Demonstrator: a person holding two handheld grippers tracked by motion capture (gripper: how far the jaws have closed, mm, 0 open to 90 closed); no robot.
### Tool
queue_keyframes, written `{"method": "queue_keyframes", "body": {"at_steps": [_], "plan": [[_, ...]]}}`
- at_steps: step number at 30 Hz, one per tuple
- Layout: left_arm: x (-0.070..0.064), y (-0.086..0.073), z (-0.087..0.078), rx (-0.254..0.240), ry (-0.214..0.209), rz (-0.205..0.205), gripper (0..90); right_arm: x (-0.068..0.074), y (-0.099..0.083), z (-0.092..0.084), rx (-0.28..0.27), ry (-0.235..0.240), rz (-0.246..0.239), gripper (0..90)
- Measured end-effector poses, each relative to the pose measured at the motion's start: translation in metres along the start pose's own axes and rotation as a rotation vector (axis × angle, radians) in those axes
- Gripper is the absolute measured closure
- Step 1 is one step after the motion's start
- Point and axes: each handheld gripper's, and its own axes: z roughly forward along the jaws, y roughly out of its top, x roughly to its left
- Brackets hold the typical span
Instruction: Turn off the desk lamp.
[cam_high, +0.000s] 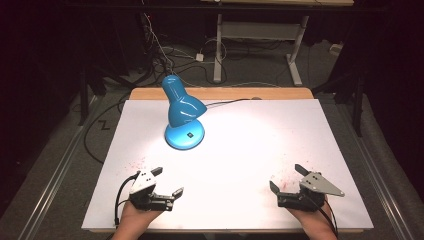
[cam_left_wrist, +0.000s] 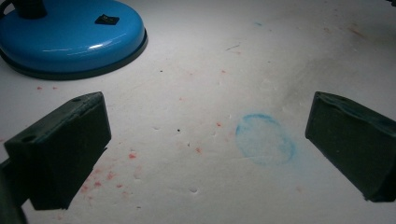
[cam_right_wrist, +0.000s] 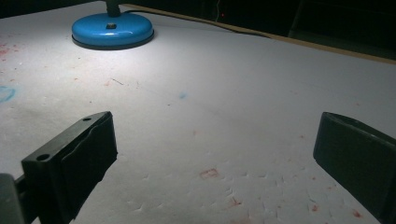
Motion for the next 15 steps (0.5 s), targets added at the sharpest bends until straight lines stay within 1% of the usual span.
{"method": "queue_keyframes", "body": {"at_steps": [4,7,9,11,12,13,15], "plan": [[0.0010,0.0000,0.0003,0.004,-0.012,-0.003,1.1,-0.0014,-0.0008,-0.0004,-0.002,0.001,0.012,0.3],[0.0016,0.0001,-0.0004,0.002,-0.012,-0.009,2.8,-0.0023,-0.0021,0.0006,0.005,-0.001,0.006,0.3],[0.0025,0.0001,-0.0008,0.002,-0.022,-0.018,5.8,-0.0022,-0.0023,0.0007,0.006,0.002,0.010,0.3],[0.0031,-0.0001,-0.0013,0.002,-0.034,-0.014,7.5,-0.0020,-0.0023,0.0006,0.006,0.006,0.012,0.3],[0.0033,-0.0001,-0.0014,0.003,-0.039,-0.014,8.8,-0.0013,-0.0021,0.0004,0.005,0.011,0.010,0.3],[0.0036,-0.0001,-0.0013,0.004,-0.047,-0.017,12.0,-0.0001,-0.0018,0.0006,0.007,0.013,-0.002,0.3],[0.0036,-0.0001,-0.0013,0.004,-0.050,-0.018,14.0,0.0003,-0.0020,0.0009,0.007,0.016,-0.002,0.3]]}}
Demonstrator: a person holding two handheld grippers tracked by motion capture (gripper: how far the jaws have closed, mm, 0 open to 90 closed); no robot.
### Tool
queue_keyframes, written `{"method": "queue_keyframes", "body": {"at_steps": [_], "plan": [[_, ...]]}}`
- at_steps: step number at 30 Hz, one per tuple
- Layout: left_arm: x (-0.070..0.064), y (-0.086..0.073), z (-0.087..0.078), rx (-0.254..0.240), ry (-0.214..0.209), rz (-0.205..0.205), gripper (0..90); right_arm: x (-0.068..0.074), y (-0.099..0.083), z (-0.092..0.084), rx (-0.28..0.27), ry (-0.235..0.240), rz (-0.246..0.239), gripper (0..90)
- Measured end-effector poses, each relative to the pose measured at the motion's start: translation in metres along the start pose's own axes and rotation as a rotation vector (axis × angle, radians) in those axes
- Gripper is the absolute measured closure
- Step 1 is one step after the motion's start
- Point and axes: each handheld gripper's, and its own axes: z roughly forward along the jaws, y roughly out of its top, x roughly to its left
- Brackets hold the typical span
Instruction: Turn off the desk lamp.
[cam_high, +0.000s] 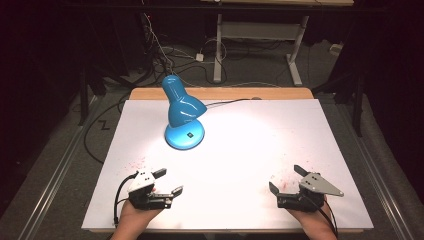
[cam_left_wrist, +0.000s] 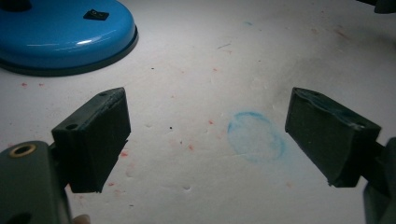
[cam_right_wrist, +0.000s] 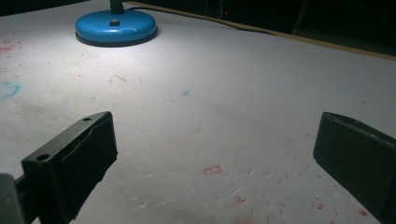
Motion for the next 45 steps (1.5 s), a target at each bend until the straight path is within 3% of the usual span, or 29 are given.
{"method": "queue_keyframes", "body": {"at_steps": [13,18,20,25,33,40,45], "plan": [[0.001,0.001,0.000,0.007,-0.015,-0.015,20.2,0.002,0.001,-0.001,-0.002,0.010,-0.005,0.3],[0.001,0.001,0.000,0.010,0.003,-0.009,23.9,0.001,0.000,0.000,0.002,0.009,-0.004,0.3],[0.001,0.001,0.001,0.010,0.038,-0.017,27.2,0.000,0.000,-0.001,-0.002,0.007,0.001,0.3],[0.002,0.001,0.003,0.033,0.074,-0.028,36.7,0.000,0.000,-0.001,-0.003,0.010,-0.001,0.3],[0.004,0.002,0.001,0.042,0.087,-0.028,52.9,-0.001,-0.001,0.000,0.002,0.015,0.001,0.3],[0.006,0.001,0.003,0.058,0.070,-0.042,63.4,-0.002,-0.001,0.000,0.001,0.014,0.004,0.3],[0.011,0.001,0.006,0.098,0.065,-0.077,69.4,-0.004,-0.002,0.000,0.001,0.015,0.012,0.3]]}}
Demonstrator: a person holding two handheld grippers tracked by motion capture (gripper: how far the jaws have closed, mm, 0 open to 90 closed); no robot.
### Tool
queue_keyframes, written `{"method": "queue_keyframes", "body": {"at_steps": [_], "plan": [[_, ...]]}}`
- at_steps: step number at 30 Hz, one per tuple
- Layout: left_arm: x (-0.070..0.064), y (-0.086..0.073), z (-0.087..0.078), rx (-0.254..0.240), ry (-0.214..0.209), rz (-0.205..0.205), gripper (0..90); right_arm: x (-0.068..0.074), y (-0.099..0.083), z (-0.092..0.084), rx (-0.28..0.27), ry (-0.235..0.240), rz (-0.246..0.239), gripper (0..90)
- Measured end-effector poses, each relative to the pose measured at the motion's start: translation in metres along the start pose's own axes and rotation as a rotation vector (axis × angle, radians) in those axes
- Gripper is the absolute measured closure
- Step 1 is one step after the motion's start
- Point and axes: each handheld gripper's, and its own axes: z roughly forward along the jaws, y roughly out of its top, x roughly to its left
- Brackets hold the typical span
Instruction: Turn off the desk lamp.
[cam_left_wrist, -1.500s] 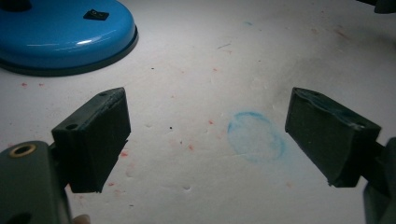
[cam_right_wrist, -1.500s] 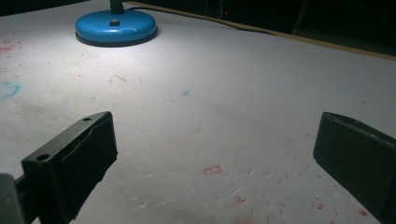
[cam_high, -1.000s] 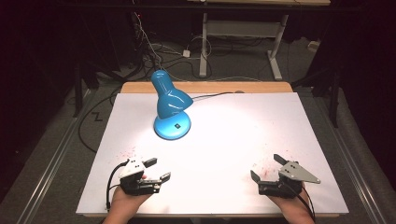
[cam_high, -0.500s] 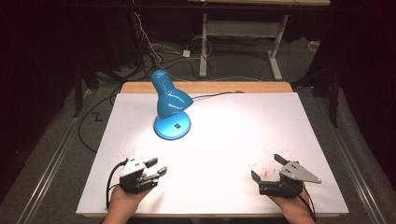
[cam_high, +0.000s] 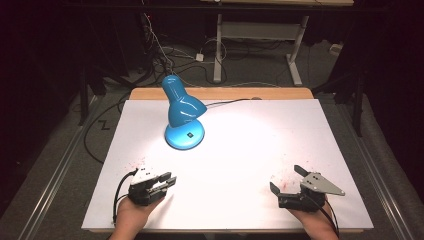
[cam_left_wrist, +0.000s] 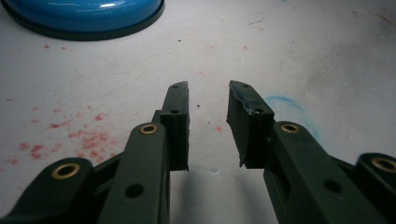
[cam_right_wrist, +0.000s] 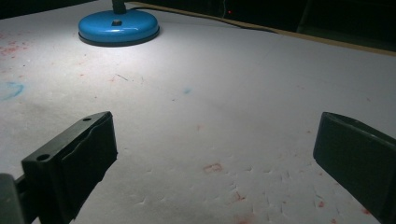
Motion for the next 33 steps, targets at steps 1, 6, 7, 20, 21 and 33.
{"method": "queue_keyframes", "body": {"at_steps": [1,6,7,20,21,33], "plan": [[0.000,0.000,0.000,0.000,0.001,-0.001,69.4,0.000,0.000,0.000,0.000,0.000,0.000,0.3],[0.003,0.000,0.000,0.002,-0.005,-0.014,75.4,0.000,0.000,0.000,-0.001,0.002,-0.002,0.3],[0.003,0.000,0.000,-0.001,-0.005,-0.022,77.7,0.000,0.000,0.000,-0.002,0.002,-0.001,0.3],[0.005,0.002,-0.002,0.004,0.033,-0.040,87.8,0.001,0.000,0.001,0.005,0.006,-0.007,0.3],[0.005,0.002,-0.002,0.002,0.033,-0.037,87.8,0.001,0.000,0.001,0.005,0.006,-0.007,0.3],[0.013,0.010,-0.006,-0.028,0.018,-0.011,87.9,0.001,0.000,-0.001,0.004,0.010,-0.014,0.3]]}}
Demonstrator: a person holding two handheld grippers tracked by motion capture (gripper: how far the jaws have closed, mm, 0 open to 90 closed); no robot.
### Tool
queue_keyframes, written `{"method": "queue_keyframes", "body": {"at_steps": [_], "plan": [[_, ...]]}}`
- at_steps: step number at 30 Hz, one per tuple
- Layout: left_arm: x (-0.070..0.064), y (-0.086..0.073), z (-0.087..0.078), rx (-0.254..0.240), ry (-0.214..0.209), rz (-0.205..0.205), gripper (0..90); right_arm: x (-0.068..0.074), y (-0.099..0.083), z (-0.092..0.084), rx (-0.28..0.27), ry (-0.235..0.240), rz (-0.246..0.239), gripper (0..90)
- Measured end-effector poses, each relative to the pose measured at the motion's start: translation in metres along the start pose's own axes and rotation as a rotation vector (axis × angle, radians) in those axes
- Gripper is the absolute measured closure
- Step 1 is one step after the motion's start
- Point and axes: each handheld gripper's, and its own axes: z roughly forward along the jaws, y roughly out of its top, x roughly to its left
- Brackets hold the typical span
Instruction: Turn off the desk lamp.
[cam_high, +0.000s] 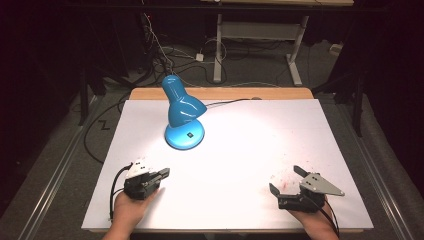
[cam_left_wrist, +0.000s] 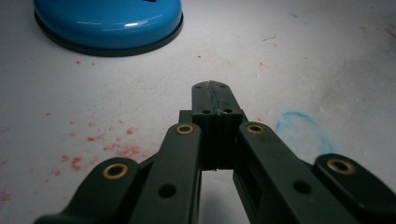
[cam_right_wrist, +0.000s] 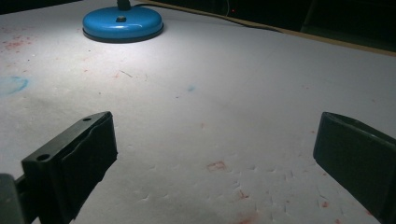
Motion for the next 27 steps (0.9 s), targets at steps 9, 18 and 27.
{"method": "queue_keyframes", "body": {"at_steps": [9,18,27], "plan": [[0.004,0.024,0.005,-0.006,0.005,0.015,87.9,0.001,0.000,-0.003,-0.011,-0.004,0.001,0.3],[0.018,0.055,0.007,-0.013,0.025,0.013,87.9,0.004,0.001,0.000,-0.009,0.002,-0.007,0.3],[0.032,0.076,0.014,-0.006,0.036,0.009,87.9,0.001,0.000,-0.003,-0.012,-0.003,0.001,0.3]]}}
